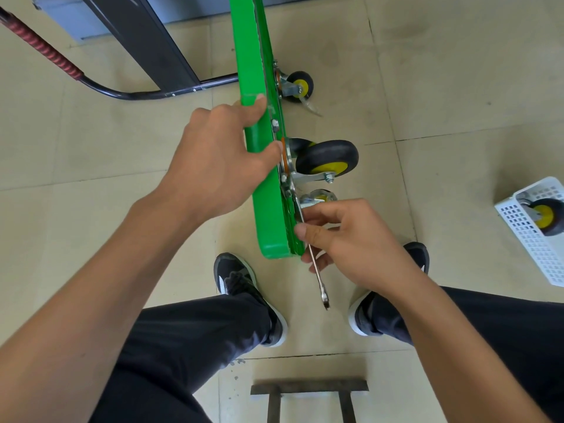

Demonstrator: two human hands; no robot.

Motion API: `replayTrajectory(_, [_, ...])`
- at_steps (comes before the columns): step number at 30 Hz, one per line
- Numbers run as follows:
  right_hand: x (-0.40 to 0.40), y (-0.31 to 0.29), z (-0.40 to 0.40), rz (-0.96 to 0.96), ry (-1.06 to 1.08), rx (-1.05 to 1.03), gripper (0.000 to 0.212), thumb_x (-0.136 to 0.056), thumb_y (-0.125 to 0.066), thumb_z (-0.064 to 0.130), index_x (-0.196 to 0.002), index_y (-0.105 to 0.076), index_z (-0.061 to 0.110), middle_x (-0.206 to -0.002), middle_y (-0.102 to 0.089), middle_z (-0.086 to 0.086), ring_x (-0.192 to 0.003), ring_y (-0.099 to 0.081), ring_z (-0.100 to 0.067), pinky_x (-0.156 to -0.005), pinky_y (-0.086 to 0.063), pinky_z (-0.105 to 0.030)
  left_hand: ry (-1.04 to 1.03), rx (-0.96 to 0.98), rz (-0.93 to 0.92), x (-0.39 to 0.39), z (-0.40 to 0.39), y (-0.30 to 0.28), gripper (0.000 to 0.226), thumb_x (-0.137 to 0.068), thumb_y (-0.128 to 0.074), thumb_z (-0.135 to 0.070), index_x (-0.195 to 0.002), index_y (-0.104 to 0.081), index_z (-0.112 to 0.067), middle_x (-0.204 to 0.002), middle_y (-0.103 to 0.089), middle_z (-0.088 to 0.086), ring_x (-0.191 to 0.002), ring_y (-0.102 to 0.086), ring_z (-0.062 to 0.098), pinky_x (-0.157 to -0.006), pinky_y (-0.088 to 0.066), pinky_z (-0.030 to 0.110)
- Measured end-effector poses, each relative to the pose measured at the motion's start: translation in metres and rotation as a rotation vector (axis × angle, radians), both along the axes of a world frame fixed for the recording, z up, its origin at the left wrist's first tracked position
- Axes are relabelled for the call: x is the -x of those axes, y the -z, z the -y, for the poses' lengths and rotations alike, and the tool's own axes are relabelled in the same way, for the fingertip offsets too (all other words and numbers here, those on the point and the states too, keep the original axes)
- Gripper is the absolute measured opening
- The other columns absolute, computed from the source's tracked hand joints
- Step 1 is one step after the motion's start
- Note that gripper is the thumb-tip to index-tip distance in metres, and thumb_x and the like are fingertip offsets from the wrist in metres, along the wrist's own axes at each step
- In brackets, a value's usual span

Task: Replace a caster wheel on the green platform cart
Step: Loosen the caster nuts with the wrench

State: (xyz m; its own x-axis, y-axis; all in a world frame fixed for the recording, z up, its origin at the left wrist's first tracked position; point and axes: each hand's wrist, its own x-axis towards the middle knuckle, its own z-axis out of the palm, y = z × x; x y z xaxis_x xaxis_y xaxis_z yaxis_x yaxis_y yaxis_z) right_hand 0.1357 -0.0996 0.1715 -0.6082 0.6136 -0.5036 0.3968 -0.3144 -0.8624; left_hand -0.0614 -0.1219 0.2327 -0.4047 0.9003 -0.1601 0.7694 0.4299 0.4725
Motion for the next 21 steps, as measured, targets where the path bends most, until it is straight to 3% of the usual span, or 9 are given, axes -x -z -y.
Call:
replayTrajectory(7, [0.01,-0.01,-0.004,-0.065,-0.008,0.097,0.016,-0.095,-0.066,0.009,-0.105,-0.072,-0.002,-0.093,-0.072,-0.022,-0.063,-0.07,-0.027,-0.058,-0.062,-0.043,0.004,-0.013,0.0,-0.001,0.0,0.001,0.069,-0.088,-0.059,-0.046,-0.15,-0.042,-0.021,-0.145,-0.055,0.004,-0.13,-0.054,0.031,-0.109,-0.045,0.046])
replayTrajectory(12, [0.014,-0.009,-0.006,-0.043,-0.023,0.092,0.014,-0.094,-0.067,0.007,-0.103,-0.071,-0.004,-0.091,-0.071,-0.026,-0.061,-0.069,-0.031,-0.053,-0.061,-0.04,-0.014,-0.008,0.003,-0.002,-0.001,0.002,0.072,-0.085,-0.056,-0.049,-0.15,-0.043,-0.023,-0.143,-0.057,0.006,-0.13,-0.053,0.032,-0.108,-0.045,0.047])
replayTrajectory(15, [0.013,-0.002,-0.004,0.007,-0.04,-0.015,0.008,-0.093,-0.069,0.009,-0.1,-0.072,0.005,-0.089,-0.071,-0.014,-0.064,-0.072,-0.03,-0.054,-0.06,-0.041,-0.018,-0.004,0.0,-0.002,-0.001,0.002,0.072,-0.084,-0.055,-0.049,-0.15,-0.043,-0.022,-0.143,-0.057,0.006,-0.13,-0.053,0.031,-0.109,-0.045,0.047])
replayTrajectory(18, [0.013,0.013,-0.002,0.055,-0.043,-0.161,0.013,-0.092,-0.071,0.01,-0.092,-0.069,0.023,-0.088,-0.067,0.004,-0.072,-0.069,-0.019,-0.056,-0.054,-0.023,-0.018,-0.006,0.003,-0.002,-0.001,0.001,0.071,-0.086,-0.056,-0.048,-0.15,-0.042,-0.023,-0.144,-0.056,0.006,-0.13,-0.053,0.032,-0.109,-0.044,0.047])
replayTrajectory(21, [0.013,0.03,-0.004,0.12,-0.1,-0.476,0.013,-0.091,-0.071,0.012,-0.101,-0.07,0.019,-0.093,-0.067,0.006,-0.081,-0.062,-0.013,-0.069,-0.051,-0.028,-0.021,-0.003,0.005,-0.003,-0.002,0.0,0.073,-0.084,-0.055,-0.049,-0.15,-0.042,-0.022,-0.144,-0.055,0.006,-0.131,-0.052,0.033,-0.109,-0.044,0.047])
